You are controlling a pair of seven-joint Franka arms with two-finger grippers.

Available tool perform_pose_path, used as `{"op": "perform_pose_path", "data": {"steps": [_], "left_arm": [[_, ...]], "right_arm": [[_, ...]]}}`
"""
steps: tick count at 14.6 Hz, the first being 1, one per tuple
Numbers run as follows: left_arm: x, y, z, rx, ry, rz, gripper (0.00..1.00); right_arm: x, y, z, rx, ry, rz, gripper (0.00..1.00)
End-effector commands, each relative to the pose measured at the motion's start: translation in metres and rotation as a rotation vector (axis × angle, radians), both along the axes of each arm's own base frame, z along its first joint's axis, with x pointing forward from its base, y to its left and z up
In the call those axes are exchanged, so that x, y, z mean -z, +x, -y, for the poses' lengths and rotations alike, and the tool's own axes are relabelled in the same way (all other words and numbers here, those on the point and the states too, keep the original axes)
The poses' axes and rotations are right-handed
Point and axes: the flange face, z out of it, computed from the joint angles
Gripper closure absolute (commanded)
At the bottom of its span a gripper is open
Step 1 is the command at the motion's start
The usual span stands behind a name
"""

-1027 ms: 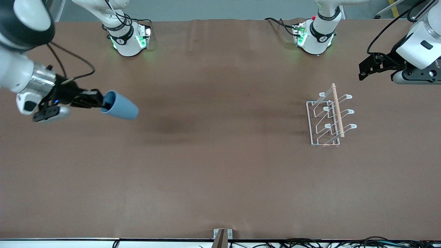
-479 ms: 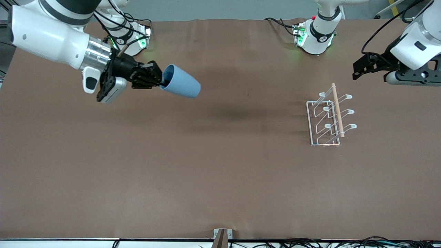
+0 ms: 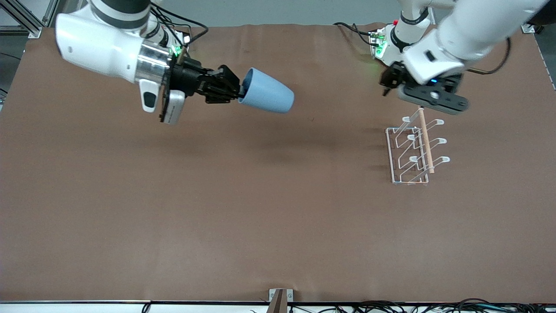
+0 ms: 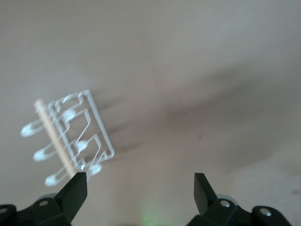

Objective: Hang cup on cup holder
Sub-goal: 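Carry the cup forward while the left gripper reaches toward it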

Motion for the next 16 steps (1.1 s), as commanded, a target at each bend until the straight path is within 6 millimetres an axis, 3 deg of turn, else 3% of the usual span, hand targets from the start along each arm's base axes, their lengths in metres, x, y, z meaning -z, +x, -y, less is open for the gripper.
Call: {"op": "perform_pose_path", "data": {"steps": [1,4,7,11,16], "left_arm": [[-0.036,-0.016,0.044,0.131,-0.056,0.087,0.00],[-0.055,-0.036,0.077,0.254,-0.083,0.127,0.00],[-0.056,-0.036,0.090,0.428,-0.101,0.183,0.00],[-0.034,-0.018,0.127,0.563,-0.145,0.279,0.00],[-0.002,0.004,0.143,0.650,-0.162,0.304,0.00]], "right_arm": [[0.016,-0.004,-0.025,0.067,0.061,-0.044,0.98],[0.028,-0.005,-0.032,0.051,0.062,-0.065,0.97],[0.044,-0.002,-0.032,0.010,0.043,-0.021,0.98],[0.071,-0.006,-0.028,-0.163,0.041,0.050,0.98],[0.077,-0.004,-0.022,-0.224,0.065,0.026,0.98]]}}
